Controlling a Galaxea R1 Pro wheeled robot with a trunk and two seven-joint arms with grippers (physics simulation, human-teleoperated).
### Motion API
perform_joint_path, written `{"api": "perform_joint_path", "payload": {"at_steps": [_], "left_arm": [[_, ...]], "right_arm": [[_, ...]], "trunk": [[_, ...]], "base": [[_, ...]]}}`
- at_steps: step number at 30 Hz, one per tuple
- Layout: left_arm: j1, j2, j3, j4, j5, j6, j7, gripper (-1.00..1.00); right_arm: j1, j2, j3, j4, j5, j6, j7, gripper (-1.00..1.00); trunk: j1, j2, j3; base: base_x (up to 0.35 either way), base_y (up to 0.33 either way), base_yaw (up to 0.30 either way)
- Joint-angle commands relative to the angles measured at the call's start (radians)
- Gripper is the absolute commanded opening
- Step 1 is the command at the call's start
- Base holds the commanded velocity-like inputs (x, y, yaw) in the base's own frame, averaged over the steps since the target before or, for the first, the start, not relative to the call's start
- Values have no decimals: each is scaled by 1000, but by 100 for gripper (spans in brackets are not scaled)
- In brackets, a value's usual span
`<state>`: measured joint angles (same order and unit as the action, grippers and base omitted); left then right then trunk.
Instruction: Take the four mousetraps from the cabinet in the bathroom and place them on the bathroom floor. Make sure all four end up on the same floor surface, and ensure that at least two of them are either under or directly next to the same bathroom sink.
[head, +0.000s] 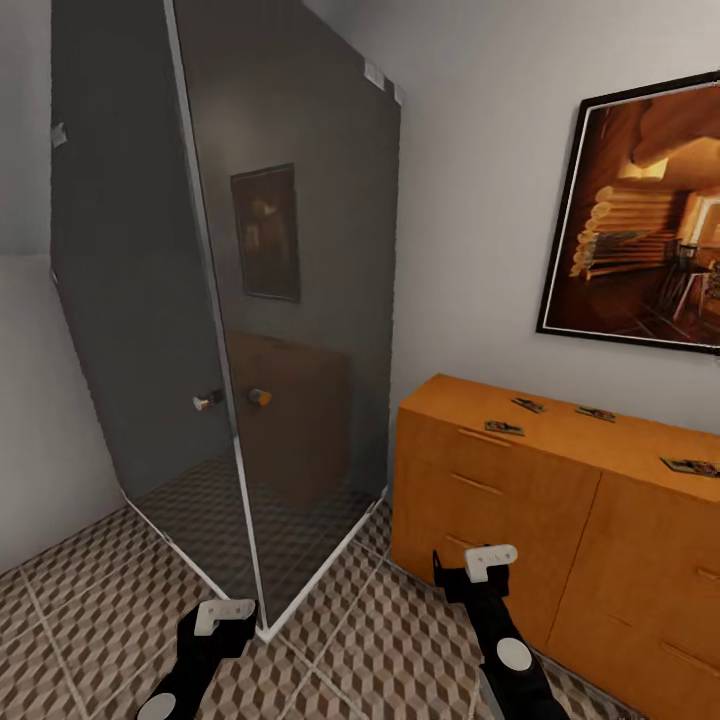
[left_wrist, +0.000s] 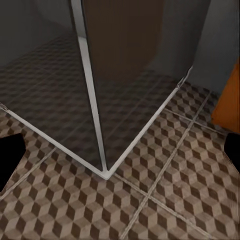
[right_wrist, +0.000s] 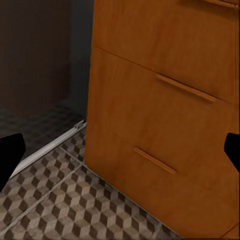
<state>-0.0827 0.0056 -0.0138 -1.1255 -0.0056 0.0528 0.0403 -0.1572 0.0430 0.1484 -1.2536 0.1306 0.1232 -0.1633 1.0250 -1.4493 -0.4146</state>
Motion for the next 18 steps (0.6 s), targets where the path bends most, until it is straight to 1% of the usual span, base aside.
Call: {"api": "perform_joint_path", "payload": {"at_steps": [1, 18], "left_arm": [[0, 1, -1, -2, -1, 6, 4, 100], [0, 1, -1, -2, -1, 6, 4, 100]], "right_arm": [[-1, 0, 2, -1, 11, 9, -5, 100], [-1, 0, 1, -1, 11, 9, -5, 100]], "trunk": [[0, -1, -1], [0, -1, -1]], "base": [[0, 0, -241], [0, 0, -254]]}}
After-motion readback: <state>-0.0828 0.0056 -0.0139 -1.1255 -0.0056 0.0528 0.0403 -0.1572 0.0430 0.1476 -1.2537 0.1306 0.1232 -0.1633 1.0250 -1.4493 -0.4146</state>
